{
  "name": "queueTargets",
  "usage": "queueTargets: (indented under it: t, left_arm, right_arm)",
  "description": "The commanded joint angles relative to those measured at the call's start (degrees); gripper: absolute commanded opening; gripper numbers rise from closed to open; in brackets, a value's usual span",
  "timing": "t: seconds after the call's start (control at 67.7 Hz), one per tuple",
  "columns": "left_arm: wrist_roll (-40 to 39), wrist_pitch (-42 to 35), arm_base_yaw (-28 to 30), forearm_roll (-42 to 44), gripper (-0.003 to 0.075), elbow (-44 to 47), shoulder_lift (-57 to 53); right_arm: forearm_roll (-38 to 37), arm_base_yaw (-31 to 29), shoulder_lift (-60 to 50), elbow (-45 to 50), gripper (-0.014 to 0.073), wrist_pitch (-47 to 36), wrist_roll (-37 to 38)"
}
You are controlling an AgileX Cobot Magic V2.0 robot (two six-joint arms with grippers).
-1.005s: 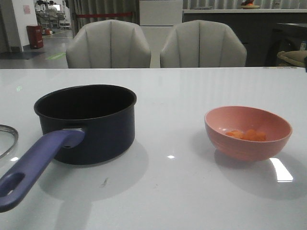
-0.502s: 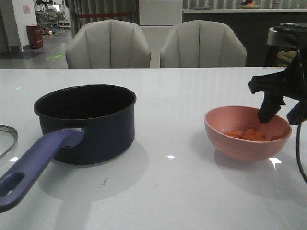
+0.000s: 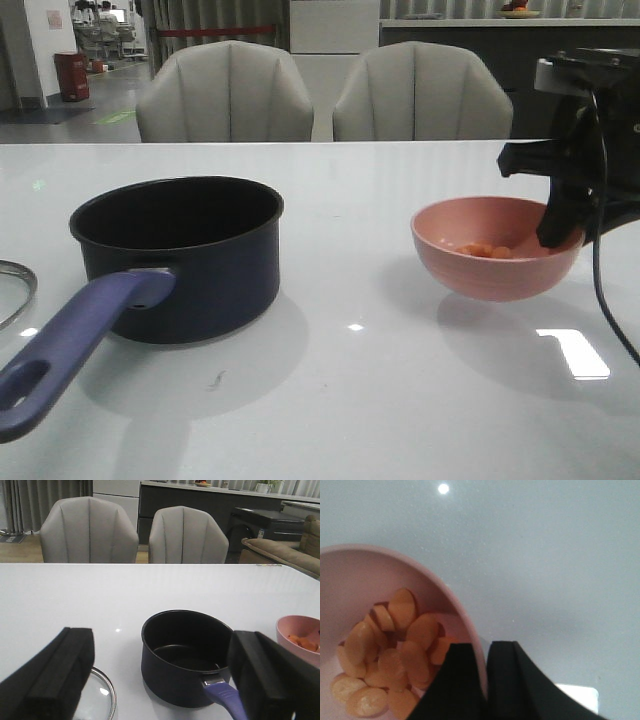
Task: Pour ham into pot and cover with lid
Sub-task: 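Lift the pink bowl and carry it over the saucepan, right gripper, then tilt the pink bowl to pour carrot slices into the saucepan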
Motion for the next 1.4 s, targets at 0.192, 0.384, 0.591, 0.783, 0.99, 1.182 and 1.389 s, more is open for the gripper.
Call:
queueTargets:
  t: [0.192, 0.384, 0.591, 0.783, 0.99, 1.182, 1.389]
  left_arm:
    - [-0.19, -4.16, -0.51, -0.49, 0.0582, -1.35, 0.73]
    - [-0.19, -4.16, -0.51, -0.49, 0.0582, -1.35, 0.73]
    - [-0.19, -4.16, -0.51, -0.49, 0.0582, -1.35, 0.73]
    - [-0.19, -4.16, -0.51, -0.49, 0.0582, -1.35, 0.73]
    - [-0.19, -4.16, -0.51, -0.49, 0.0582, -1.35, 0.73]
    - [-0.19, -4.16, -0.51, -0.49, 0.0582, -1.35, 0.73]
    - [-0.19, -4.16, -0.51, -0.49, 0.0582, -1.35, 0.73]
  right_arm:
    - [-0.99, 5.31, -3.89, -14.56, 0.0149, 8.92, -4.50]
    - [-3.53, 15.70, -3.06, -23.47, 0.0149, 9.92, -3.00]
    - [-3.59, 22.68, 0.05, -28.04, 0.0149, 0.22, -2.24]
    - [-3.59, 25.70, 0.34, -22.43, 0.0148, -20.12, -2.24]
    - [-3.59, 27.99, 0.41, -8.40, 0.0148, -54.01, -6.15]
    - [-3.68, 28.45, 3.32, -3.28, 0.0148, -72.36, -16.15]
    - [-3.62, 31.66, 7.61, -3.89, 0.0148, -78.44, -36.09]
